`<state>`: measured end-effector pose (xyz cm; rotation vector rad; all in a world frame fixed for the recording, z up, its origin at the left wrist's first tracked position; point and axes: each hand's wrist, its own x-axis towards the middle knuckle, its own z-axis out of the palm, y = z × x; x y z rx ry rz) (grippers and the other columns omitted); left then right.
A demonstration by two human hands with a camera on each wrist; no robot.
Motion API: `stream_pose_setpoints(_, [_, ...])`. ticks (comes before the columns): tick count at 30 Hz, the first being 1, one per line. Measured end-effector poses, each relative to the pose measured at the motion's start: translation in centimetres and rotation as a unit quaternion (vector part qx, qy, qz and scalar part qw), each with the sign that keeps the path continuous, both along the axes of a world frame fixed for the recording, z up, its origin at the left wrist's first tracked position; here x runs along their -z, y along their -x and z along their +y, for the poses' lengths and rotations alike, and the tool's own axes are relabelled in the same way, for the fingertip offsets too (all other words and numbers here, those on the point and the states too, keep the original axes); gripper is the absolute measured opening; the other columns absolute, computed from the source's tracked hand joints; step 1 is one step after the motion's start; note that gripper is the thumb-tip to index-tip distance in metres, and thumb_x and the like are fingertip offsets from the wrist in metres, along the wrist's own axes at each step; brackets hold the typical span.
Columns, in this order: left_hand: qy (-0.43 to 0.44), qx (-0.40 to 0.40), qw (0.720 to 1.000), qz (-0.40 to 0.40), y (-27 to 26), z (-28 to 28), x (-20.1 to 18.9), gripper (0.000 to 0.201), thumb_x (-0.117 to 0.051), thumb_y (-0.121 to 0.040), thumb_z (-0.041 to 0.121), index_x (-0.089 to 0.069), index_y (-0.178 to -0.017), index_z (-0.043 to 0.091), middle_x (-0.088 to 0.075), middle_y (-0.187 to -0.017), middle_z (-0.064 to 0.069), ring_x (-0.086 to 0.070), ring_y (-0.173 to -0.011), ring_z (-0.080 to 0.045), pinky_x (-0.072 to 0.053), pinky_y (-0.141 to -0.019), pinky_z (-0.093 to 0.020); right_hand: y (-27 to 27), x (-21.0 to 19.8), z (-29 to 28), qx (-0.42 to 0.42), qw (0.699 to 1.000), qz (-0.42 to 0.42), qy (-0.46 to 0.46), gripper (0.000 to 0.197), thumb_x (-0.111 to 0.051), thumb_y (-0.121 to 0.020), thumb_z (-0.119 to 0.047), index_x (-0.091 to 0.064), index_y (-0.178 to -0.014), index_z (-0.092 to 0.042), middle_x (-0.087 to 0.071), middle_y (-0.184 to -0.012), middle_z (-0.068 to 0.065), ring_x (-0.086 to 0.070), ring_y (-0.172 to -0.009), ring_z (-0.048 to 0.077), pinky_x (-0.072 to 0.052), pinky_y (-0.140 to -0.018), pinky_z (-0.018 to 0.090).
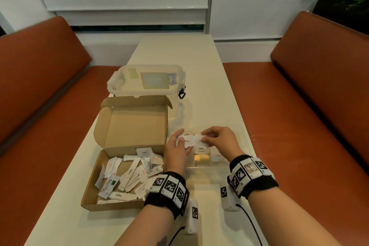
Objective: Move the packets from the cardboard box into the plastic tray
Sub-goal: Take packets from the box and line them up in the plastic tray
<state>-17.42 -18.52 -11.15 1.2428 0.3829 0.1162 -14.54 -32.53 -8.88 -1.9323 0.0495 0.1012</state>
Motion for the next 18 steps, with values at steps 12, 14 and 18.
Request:
stream_pose_setpoints(12, [-0.007,-0.033,0.999,-0.002,0.1,0.0,0.1,0.037,-0.043,-0.098,0.008,-0.063,-0.093,0.039,-0.063,-0.095,0.005,-0.063,-0.081,-0.005,-0.051,-0.058,-0.012,-0.5,3.0,1.5,-0.029,0.949,-0.052,0.309,0.006,-0.066,-0.084,-0.019,-0.071,-0.087,-0.021,-0.067,-0.091,0.0,-0.052,-0.098,0.016,-0.045,-0.08,0.027])
stream_pose_setpoints(14, [-0.005,-0.028,1.0,-0.007,0.1,0.0,0.1,0.037,-0.043,-0.098,0.007,-0.063,-0.094,0.037,-0.063,-0.098,0.002,-0.063,-0.082,-0.006,-0.051,-0.058,-0.012,-0.4,3.1,1.5,-0.04,0.94,-0.069,0.33,0.005,-0.066,-0.084,-0.02,-0.068,-0.089,-0.02,-0.065,-0.092,-0.001,-0.049,-0.098,0.017,-0.042,-0.078,0.027])
stream_pose_setpoints(18, [-0.001,-0.02,1.0,-0.009,0.0,-0.1,0.2,0.034,-0.042,-0.098,0.006,-0.063,-0.097,0.034,-0.063,-0.099,0.0,-0.063,-0.085,-0.008,-0.052,-0.059,-0.013,-0.4,2.9,1.6,-0.08,0.909,-0.11,0.395,0.007,-0.064,-0.083,-0.018,-0.066,-0.089,-0.019,-0.064,-0.093,-0.002,-0.047,-0.097,0.02,-0.039,-0.076,0.028])
